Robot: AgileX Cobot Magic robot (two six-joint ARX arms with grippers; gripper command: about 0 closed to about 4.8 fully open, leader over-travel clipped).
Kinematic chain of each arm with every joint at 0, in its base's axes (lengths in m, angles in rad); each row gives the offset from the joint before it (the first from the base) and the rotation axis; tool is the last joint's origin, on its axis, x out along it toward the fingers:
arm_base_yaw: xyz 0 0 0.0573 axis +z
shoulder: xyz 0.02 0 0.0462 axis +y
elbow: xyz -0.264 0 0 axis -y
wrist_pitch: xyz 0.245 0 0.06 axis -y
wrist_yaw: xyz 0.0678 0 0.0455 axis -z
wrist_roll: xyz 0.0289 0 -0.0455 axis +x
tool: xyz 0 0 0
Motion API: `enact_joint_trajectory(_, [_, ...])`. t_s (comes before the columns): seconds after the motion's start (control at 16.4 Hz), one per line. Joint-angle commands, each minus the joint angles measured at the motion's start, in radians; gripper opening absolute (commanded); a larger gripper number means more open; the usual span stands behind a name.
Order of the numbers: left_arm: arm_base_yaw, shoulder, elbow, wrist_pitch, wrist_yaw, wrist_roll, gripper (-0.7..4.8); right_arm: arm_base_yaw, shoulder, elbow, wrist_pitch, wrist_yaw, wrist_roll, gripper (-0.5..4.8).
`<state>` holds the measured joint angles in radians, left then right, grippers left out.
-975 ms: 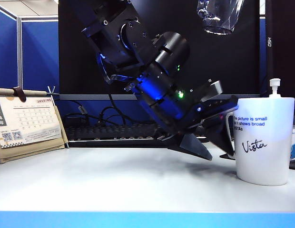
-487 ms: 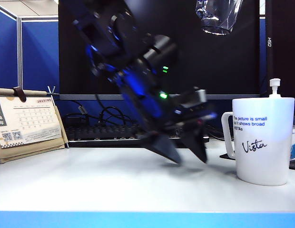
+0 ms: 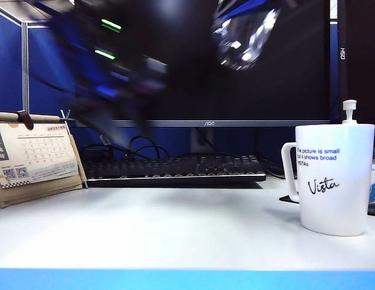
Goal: Swap the positions of the transparent plastic cup and the white ceramic cup.
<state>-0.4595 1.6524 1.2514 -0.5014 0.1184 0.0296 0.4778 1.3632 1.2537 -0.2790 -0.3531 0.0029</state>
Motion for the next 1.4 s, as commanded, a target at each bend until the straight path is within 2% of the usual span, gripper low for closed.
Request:
enact_joint_trajectory(0.06, [0.114,-0.141,-0.089,-0.007,-0.007,-0.003,3.20,0.072,0.048,0.009,0.054,-0.007,0.002,-0.07])
enact_joint_trajectory(0.18, [0.250,-0.330,-0.198,-0.006,-0.001,0.001,3.19,0.166,0.117,0.009,0.090,0.012,0.004,-0.06])
enact_joint_trajectory(0.3, [0.321,-0.447,-0.243,-0.013,0.009,0.017,3.19,0.219,0.165,0.009,0.105,0.014,0.015,-0.06])
enact_joint_trajectory(0.43, [0.375,-0.560,-0.262,-0.039,0.043,0.027,3.19,0.263,0.220,0.009,0.132,0.014,0.024,-0.06])
enact_joint_trajectory(0.61, [0.429,-0.686,-0.263,-0.082,0.045,0.054,3.19,0.317,0.294,0.009,0.150,0.010,0.027,-0.06])
enact_joint_trajectory(0.85, [0.456,-0.783,-0.263,-0.148,0.047,0.075,3.19,0.351,0.362,0.009,0.164,0.002,0.037,-0.07])
enact_joint_trajectory(1.16, [0.456,-0.828,-0.267,-0.196,0.063,0.069,3.19,0.355,0.453,0.009,0.212,-0.103,0.063,-0.06])
enact_joint_trajectory(1.4, [0.456,-0.829,-0.267,-0.226,0.069,0.065,3.19,0.354,0.515,0.010,0.346,-0.173,0.152,-0.07])
